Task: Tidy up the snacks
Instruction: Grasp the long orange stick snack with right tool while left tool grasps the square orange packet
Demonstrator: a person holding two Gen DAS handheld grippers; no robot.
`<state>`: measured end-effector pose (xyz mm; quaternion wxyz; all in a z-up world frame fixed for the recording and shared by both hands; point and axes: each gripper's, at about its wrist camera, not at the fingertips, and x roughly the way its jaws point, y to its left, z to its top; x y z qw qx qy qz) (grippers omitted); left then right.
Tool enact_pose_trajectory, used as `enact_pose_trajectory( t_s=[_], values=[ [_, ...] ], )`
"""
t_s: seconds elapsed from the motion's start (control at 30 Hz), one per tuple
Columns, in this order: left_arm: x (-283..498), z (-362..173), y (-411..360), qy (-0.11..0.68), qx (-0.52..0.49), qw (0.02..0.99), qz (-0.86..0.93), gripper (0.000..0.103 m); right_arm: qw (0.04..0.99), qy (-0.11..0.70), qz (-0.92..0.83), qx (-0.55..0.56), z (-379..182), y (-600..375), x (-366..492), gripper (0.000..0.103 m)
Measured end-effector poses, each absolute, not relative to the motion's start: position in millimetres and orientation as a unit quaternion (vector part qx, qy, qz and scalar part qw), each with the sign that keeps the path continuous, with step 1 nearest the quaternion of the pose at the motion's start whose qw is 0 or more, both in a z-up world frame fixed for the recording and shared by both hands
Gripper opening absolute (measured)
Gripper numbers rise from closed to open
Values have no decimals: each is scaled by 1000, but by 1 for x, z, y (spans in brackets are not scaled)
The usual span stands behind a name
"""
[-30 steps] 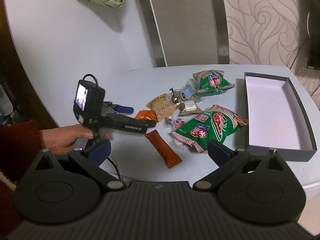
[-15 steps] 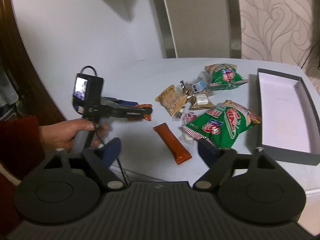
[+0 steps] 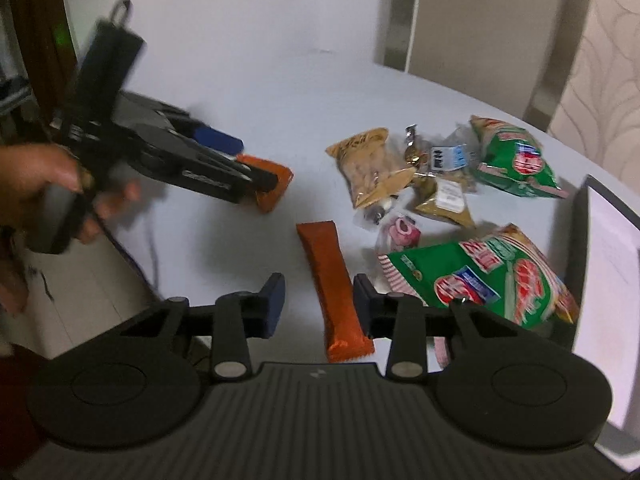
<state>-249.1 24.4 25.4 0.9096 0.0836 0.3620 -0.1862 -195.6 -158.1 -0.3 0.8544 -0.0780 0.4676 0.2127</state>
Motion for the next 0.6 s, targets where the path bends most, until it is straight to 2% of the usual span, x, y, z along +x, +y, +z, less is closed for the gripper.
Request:
enact_pose_trajectory(
  t_s=[0.07,0.2,0.27,0.5,0.6],
  values=[
    [-253,26,25,359,87,911,-182,76,854,464,219,-90,-9,-154,-187,43],
    [-256,25,28,363,81,911,-180,76,846,473,221,-112,-26,-151,-170,43],
    [-255,26,30,365,77,911,-178,76,840,481,227,-109,-32,-150,-163,37],
    [-257,23,35,369,63,911,-175,76,836,489,233,-93,-46,-149,-154,25],
    [-256,22,35,373,60,909,-175,77,840,489,221,-79,-45,-149,-155,25]
  ],
)
